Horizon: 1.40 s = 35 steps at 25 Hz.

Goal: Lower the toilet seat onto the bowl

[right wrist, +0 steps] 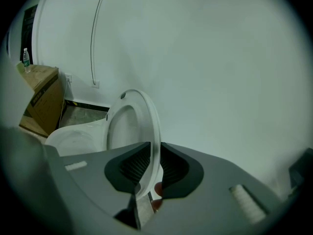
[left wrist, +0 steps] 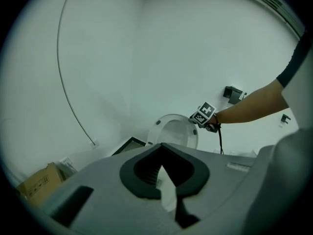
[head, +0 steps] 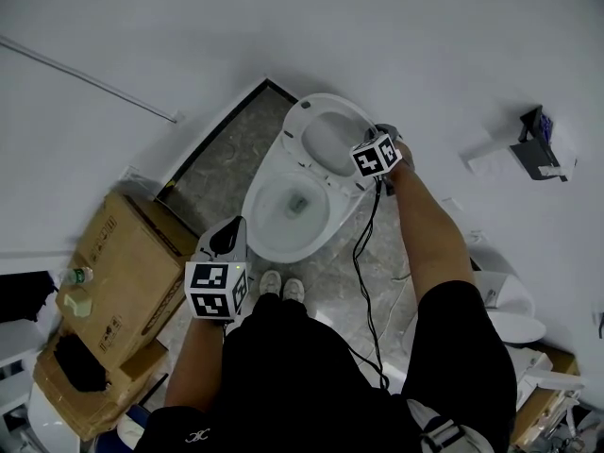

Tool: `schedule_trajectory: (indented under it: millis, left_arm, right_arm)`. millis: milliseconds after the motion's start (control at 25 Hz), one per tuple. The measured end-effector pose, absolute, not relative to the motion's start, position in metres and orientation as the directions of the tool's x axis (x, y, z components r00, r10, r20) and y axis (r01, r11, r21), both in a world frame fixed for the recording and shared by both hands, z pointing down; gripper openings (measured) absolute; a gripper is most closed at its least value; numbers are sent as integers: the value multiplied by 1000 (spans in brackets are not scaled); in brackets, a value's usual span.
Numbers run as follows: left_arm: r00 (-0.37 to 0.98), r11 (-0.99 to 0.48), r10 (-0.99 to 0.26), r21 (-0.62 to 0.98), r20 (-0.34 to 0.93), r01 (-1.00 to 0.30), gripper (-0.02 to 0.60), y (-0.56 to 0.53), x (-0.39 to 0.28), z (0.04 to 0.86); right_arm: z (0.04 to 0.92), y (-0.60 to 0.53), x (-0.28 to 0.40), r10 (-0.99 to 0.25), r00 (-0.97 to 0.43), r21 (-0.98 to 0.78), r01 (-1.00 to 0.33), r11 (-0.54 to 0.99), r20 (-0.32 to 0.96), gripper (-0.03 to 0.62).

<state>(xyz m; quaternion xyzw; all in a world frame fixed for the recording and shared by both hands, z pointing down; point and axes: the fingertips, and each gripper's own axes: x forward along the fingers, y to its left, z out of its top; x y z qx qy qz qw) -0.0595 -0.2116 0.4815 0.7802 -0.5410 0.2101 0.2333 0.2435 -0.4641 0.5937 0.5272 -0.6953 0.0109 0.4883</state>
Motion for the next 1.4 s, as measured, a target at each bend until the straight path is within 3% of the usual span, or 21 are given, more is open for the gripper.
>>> schedule_trajectory:
  millis: [360, 1400]
  left_arm:
    - [331, -309, -737, 142, 590, -940, 9, -214, -56, 486]
    - [364, -329, -749, 166, 554, -929, 11, -187, -52, 478]
  right_arm:
    - [597, -469, 245, -713, 53, 505, -742, 440, 699, 48]
    - [594, -364, 169, -675, -156, 395, -708, 585, 721, 55]
